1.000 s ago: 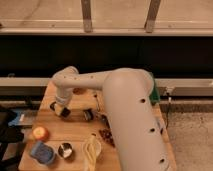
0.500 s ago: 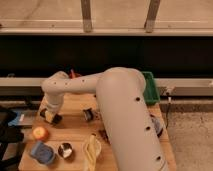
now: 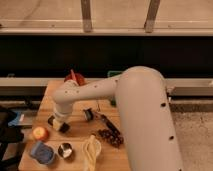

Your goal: Wipe table surface with eraser

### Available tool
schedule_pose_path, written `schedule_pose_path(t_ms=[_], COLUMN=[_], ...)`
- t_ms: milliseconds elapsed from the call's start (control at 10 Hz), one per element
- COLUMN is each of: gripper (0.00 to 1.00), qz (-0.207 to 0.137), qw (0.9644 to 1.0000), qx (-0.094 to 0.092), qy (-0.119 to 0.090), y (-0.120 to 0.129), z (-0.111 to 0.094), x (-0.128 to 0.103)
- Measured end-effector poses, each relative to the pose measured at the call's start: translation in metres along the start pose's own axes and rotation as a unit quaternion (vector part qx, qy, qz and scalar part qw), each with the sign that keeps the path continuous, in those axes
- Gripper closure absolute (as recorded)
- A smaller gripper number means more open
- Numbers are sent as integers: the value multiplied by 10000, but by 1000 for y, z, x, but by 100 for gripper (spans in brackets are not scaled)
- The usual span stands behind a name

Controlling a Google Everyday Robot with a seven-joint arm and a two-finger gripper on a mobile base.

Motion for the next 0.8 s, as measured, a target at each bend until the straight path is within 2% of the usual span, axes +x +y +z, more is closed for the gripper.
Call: schedule_pose_path(t_ms=[200,400,600,800], gripper=[100,100,100,100], qz=[172,177,130,-58], qw=[9998,9997,9998,9999], qx=[102,134,133,114], qy=[-27,-42,-36,16], y=[-26,-45,-59,-64], z=[-12,-16,-13,-2], x=[12,7,-14,-52])
